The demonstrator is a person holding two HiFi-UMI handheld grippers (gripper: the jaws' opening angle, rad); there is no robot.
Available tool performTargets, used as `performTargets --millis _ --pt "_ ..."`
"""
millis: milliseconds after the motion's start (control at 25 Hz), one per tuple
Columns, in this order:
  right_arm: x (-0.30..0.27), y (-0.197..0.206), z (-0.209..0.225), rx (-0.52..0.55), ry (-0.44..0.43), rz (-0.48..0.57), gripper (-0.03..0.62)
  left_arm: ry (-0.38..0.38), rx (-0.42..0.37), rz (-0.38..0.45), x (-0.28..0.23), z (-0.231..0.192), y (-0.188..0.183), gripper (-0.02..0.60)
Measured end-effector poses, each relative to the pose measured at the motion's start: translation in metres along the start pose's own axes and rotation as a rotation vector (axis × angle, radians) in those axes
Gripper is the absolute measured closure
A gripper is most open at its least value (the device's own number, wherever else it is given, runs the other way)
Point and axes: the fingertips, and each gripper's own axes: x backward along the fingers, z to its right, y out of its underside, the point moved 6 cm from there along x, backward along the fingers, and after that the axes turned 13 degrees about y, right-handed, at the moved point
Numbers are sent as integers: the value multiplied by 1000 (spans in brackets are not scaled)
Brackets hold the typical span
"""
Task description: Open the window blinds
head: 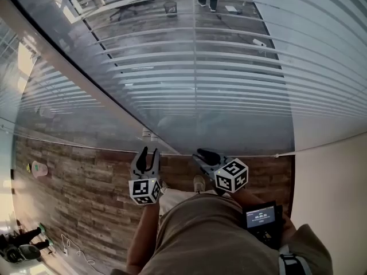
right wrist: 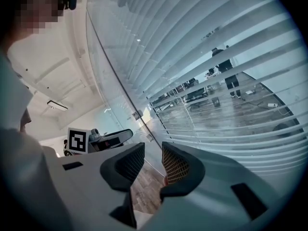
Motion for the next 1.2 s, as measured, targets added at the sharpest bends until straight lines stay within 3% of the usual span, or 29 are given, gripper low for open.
performTargets --millis 280,960,1200 --pt "0 10 1 -23 1 6 486 55 76 -10 -1 5 18 423" --pt "0 7 -12 -33 34 28 486 141 106 -5 -1 8 22 423" --pt "1 -1 -56 -23 77 42 486 215 109 -5 27 1 12 423"
